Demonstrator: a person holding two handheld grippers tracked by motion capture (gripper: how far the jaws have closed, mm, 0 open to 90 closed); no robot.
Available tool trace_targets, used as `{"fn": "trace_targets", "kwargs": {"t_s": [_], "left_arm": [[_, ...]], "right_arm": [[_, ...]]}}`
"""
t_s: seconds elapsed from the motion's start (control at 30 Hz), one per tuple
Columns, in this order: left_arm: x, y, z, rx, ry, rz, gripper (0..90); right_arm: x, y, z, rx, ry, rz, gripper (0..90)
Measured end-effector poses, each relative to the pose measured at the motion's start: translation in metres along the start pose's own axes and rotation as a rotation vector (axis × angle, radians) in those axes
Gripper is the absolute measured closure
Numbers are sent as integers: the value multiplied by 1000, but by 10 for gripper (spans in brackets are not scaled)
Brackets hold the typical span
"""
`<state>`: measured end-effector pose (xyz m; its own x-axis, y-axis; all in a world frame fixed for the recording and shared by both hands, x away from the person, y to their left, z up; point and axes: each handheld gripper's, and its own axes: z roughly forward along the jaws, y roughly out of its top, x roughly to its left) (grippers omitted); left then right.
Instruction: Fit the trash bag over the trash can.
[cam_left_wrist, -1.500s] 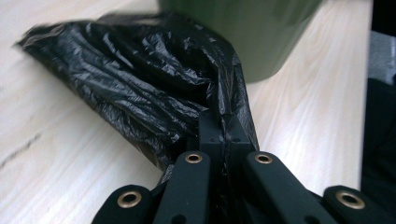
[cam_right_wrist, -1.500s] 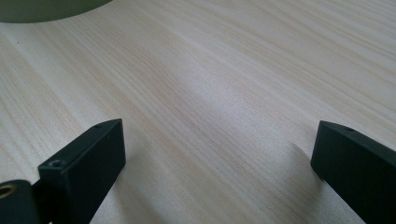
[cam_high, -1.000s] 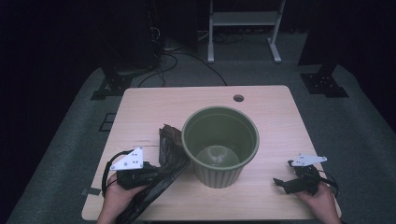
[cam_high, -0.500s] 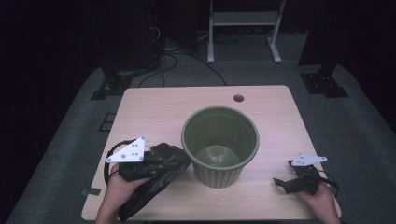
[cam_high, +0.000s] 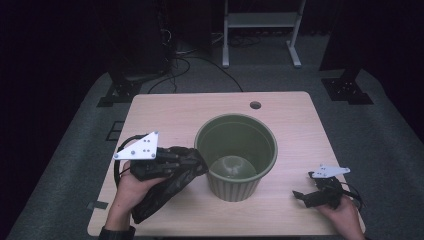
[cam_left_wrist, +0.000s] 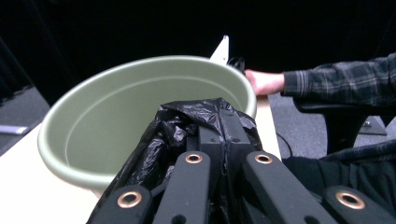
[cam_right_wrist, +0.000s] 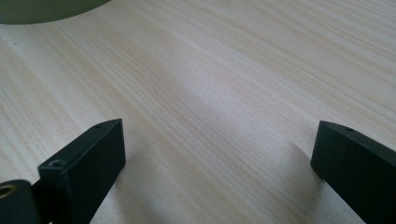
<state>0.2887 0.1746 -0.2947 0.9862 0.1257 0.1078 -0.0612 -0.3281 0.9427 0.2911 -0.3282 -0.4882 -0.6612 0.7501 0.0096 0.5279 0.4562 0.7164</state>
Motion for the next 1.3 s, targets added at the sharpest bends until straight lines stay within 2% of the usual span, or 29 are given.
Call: {"fn": "trace_targets", "kwargs": {"t_s": [0.3,0.63,0.97,1.3], "left_arm": [[18,23,15,-71,-43,11,892],[41,51,42,-78,-93,30,892],[65,72,71,-134,-157,12,893],[76,95,114,-166,-235,-3,892]], "right_arm": [[0,0,0,0,0,0,19],[0,0,0,0,0,0,18],[0,0,0,0,0,0,19],[0,0,0,0,0,1,19]]}}
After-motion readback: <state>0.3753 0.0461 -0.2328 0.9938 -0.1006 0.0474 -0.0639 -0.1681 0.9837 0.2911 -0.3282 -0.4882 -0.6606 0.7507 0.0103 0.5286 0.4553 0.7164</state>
